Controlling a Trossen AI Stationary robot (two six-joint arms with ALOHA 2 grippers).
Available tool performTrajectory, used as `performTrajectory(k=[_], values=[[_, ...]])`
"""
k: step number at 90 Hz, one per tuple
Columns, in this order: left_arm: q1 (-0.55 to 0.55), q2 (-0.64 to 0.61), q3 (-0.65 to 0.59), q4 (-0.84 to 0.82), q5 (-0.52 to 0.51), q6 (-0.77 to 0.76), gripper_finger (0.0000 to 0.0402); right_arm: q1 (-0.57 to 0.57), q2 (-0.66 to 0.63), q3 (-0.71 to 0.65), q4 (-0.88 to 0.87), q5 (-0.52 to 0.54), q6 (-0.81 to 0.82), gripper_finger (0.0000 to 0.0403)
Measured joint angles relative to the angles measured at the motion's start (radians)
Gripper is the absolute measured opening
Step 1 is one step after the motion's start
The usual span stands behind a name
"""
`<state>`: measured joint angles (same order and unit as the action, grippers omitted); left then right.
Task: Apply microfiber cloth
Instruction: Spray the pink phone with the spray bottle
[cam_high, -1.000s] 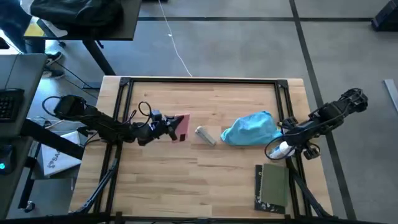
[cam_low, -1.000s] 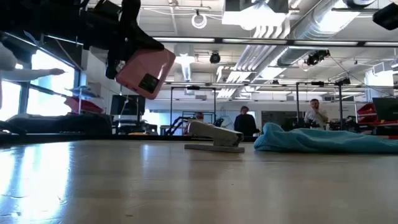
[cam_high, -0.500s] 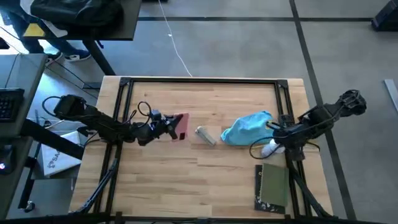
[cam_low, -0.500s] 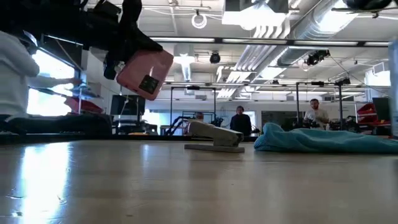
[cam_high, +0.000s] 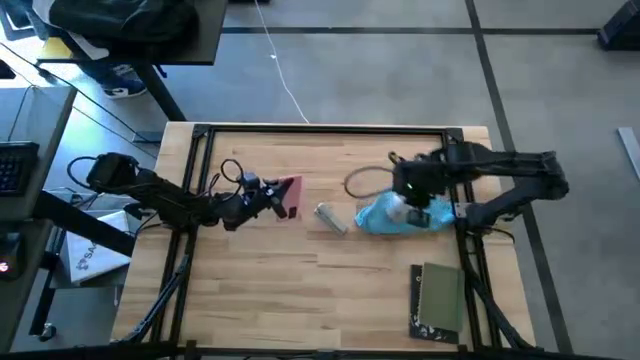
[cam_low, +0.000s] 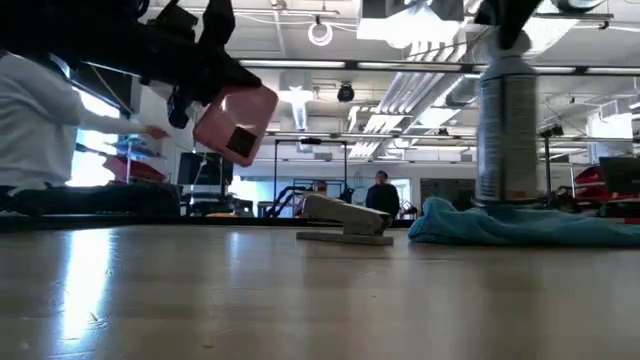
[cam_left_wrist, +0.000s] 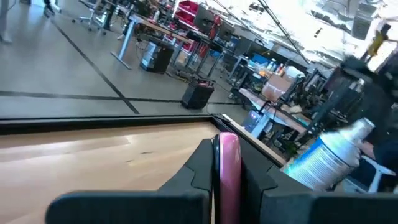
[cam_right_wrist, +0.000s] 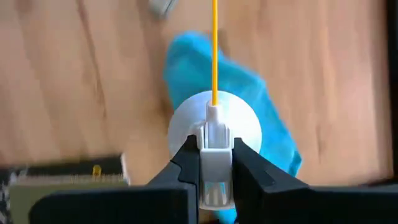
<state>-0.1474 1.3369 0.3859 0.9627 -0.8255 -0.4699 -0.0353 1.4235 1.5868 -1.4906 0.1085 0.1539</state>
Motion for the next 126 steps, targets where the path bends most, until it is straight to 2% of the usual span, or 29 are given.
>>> performTrajectory(k=[14,32,54,74,102,126], values=[[0.044,0.0,0.0,0.009,0.058,0.056,0.001,-0.122,0.067,0.088,0.041,0.0,-0.061,0.0024],[0.105,0.0,0.013,0.04,0.158,0.106,0.001,-0.255,0.148,0.105,0.091,-0.012,-0.086,0.0024],[0.212,0.0,0.075,0.072,0.277,0.174,0.001,-0.324,0.248,0.1,0.193,-0.019,-0.132,0.0023],[0.348,0.0,0.125,0.073,0.388,0.169,0.001,-0.31,0.281,0.1,0.167,-0.111,-0.066,0.0023],[0.524,0.0,0.133,0.072,0.505,0.142,0.001,-0.206,0.283,0.1,0.162,-0.173,0.082,0.0023],[0.598,0.0,0.133,0.073,0.559,0.122,0.001,-0.137,0.283,0.1,0.19,-0.168,0.171,0.0023]])
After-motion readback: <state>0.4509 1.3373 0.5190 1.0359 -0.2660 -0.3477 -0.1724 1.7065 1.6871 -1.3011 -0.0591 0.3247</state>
